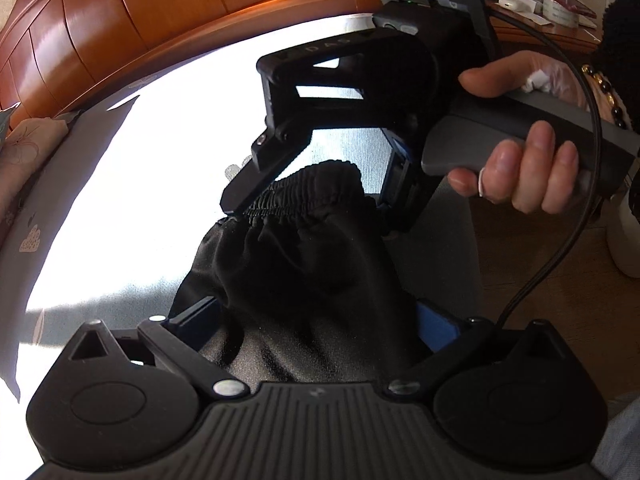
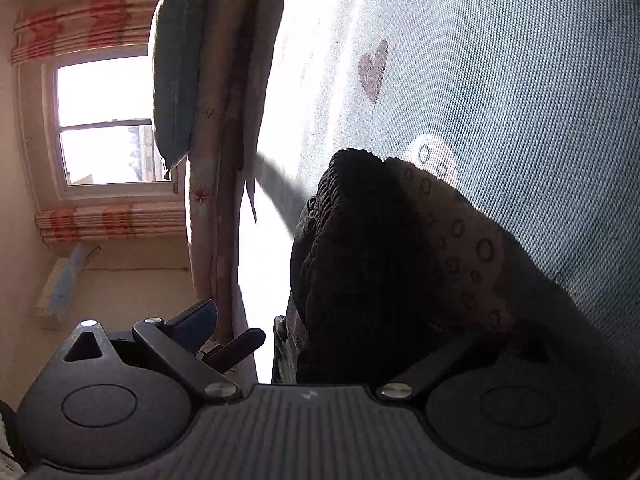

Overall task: Fold clothes
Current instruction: 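Grasp the waistband of the bundle with the left gripper and carry it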

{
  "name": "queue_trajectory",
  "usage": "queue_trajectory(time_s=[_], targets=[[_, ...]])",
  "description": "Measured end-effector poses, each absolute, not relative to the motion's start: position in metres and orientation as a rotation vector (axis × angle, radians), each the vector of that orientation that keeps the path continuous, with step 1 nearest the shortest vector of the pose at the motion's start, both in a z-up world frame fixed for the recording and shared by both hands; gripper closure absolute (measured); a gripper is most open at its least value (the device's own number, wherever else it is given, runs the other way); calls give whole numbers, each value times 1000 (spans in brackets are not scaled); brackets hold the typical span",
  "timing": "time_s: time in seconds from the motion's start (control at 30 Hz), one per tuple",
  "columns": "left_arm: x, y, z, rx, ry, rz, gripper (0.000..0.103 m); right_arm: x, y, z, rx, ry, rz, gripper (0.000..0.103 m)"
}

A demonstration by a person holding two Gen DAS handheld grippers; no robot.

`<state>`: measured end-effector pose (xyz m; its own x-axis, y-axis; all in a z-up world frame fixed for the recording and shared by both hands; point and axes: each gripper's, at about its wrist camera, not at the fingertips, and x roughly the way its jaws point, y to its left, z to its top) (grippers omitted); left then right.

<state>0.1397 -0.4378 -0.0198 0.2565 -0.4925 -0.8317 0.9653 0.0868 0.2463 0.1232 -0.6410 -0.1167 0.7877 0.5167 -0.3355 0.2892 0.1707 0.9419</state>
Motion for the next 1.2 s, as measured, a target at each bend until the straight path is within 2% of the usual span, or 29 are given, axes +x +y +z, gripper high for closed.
queue_trajectory(time_s=[0.1, 0.17, 0.27, 0.3, 0.33, 0.43, 0.63, 1.2], targets=[[146, -428, -18, 889, 685, -1201, 1, 126, -637, -113, 1344, 747, 194, 6], [152, -426, -16, 853, 698, -1207, 1, 123, -640, -114, 1347, 747, 162, 13], [154, -425, -17, 801, 687, -1269, 1, 111, -650, -128, 1441, 725, 128, 44], [152, -426, -18, 796, 684, -1296, 1, 105, -654, -135, 1482, 714, 119, 62], [145, -428, -19, 791, 679, -1328, 1, 100, -658, -142, 1523, 704, 109, 68], [132, -437, -31, 789, 693, -1404, 1, 95, -660, -147, 1536, 705, 87, 67], [134, -449, -65, 842, 859, -1390, 1, 95, -655, -144, 1500, 720, 63, 67], [151, -456, -66, 647, 987, -1364, 1, 100, -649, -144, 1506, 816, 36, 66]])
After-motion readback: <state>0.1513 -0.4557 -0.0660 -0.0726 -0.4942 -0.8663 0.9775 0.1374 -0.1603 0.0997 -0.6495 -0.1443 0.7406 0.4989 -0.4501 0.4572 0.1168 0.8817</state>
